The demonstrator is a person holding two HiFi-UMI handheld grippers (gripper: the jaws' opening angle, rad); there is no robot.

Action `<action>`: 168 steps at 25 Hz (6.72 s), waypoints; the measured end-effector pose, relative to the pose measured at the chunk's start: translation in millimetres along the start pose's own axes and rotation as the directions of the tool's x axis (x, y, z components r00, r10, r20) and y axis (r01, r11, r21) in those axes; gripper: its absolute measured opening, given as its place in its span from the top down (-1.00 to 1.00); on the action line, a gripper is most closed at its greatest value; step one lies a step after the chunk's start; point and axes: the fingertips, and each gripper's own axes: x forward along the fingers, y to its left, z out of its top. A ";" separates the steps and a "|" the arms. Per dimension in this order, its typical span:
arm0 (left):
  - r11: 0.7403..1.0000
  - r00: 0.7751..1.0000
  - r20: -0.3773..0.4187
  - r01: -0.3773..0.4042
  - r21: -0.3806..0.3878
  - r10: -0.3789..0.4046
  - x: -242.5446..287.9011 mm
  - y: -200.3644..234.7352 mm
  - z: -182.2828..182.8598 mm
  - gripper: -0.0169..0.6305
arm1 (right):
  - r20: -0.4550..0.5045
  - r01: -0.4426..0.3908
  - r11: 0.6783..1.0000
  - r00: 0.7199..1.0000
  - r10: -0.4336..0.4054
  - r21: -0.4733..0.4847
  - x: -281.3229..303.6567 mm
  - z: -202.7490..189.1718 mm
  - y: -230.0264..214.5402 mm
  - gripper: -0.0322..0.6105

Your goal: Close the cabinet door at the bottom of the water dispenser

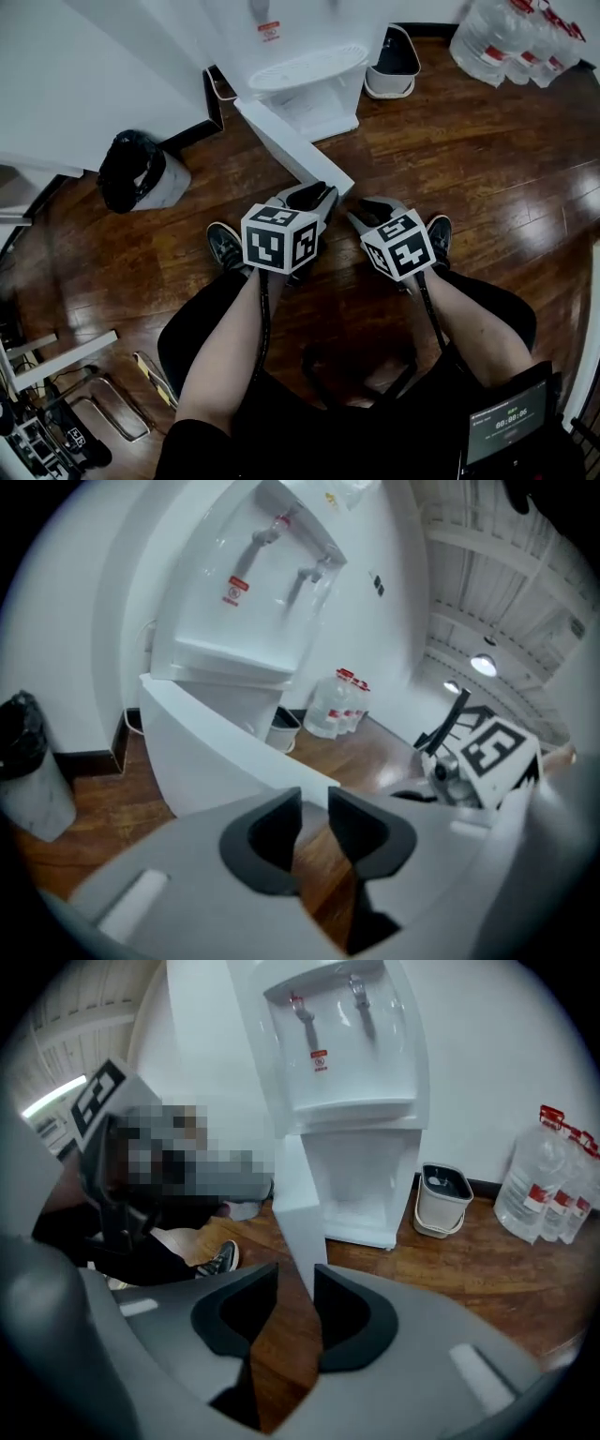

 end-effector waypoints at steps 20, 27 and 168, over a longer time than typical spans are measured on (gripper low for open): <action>0.988 0.992 -0.070 -0.099 0.119 0.108 14.6 38.7 35.3 0.35 | 0.040 0.162 0.986 0.986 -0.163 0.039 23.6 48.5 -90.9 0.29; 0.982 0.982 -0.053 -0.179 0.062 0.183 38.0 59.3 31.9 0.29 | 0.027 0.196 0.979 0.980 -0.198 0.063 33.1 55.1 -113.3 0.38; 0.968 0.947 0.309 -0.152 0.198 0.085 -32.1 -48.1 121.0 0.89 | 0.467 0.106 0.994 0.879 -0.093 -0.001 -109.0 172.2 -33.4 0.89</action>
